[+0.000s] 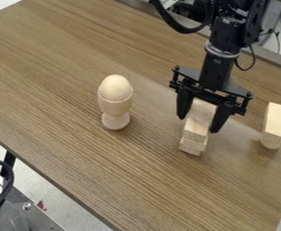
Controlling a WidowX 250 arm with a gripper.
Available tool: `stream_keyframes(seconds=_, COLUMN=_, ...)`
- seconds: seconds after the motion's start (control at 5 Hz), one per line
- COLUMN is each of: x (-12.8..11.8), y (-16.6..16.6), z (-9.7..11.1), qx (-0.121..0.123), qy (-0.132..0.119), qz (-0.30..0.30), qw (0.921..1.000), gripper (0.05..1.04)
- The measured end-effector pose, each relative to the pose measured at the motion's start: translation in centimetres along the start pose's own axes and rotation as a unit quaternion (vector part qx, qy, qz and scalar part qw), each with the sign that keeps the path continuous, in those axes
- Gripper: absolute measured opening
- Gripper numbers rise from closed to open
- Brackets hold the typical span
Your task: Put a rectangle on the others rectangles
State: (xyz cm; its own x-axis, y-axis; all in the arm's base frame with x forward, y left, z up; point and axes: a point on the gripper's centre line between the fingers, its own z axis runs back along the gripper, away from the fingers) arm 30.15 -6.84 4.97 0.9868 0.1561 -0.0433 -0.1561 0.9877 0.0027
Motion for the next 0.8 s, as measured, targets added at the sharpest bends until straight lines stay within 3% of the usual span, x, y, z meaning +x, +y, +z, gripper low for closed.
stream_keyframes(seconds=0.2, x=0.0, y=-0.1, z=0.0, qx=0.000, qy=0.000, qz=-0.002, qw=1.0000, gripper=0.555)
stream_keyframes(seconds=0.4, x=0.3, y=-0.7, z=0.7, qx=-0.004, qy=-0.007, qz=-0.012, qw=0.9999, gripper=0.555)
stream_keyframes(seconds=0.6, x=1.2, y=-2.0, z=2.7, qx=-0.019, qy=-0.037, qz=-0.016, qw=0.9990, gripper=0.555)
stream_keyframes(seconds=0.8, x=1.7, y=-4.0, z=4.1, qx=-0.051, qy=-0.057, qz=-0.023, qw=0.9968, gripper=0.555)
